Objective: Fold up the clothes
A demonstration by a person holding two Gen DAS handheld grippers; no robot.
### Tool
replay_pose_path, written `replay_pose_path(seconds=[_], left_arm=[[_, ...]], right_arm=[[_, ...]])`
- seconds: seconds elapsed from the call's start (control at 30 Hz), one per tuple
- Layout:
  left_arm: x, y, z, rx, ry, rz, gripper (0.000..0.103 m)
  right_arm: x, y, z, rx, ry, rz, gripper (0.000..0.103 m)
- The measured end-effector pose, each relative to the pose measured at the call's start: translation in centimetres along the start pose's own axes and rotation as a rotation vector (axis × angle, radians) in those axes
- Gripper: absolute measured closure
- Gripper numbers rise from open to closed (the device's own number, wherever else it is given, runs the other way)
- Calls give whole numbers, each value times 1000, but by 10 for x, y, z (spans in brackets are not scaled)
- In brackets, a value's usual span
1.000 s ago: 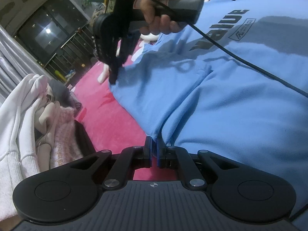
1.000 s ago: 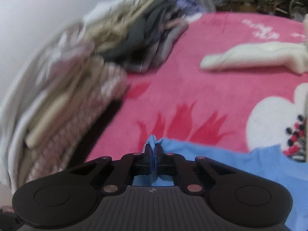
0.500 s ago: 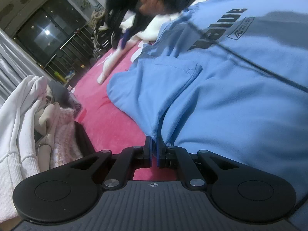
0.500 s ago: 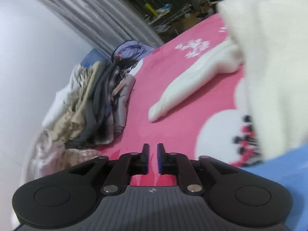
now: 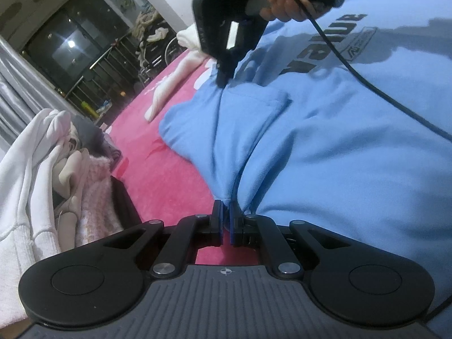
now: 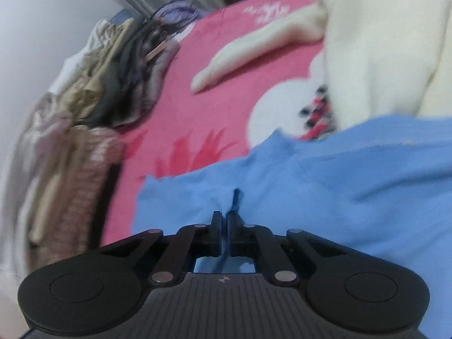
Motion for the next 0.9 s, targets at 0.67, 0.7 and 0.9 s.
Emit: replay_pose_path(seconds=[0.67, 0.7, 0.9], left_arm=[[-9, 7, -12, 1, 87, 33, 93], [-9, 12, -13, 33, 102, 36, 86], [21, 59, -16, 346, 181, 92, 76]], right_arm=[[51, -1, 61, 211, 118, -180, 87], [66, -6, 55, 194, 72, -194, 87], [167, -7, 52, 176, -122, -357, 76]])
Point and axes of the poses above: each gripper's, at about its wrist camera, not at the fingertips, and x roughly against the way its jaws point, y to its left, z to its underside, the point moved 4 cm from there along -x, roughly the way its jaws point, and after that the axes turned 3 degrees about -x, right-handed, at the moved point
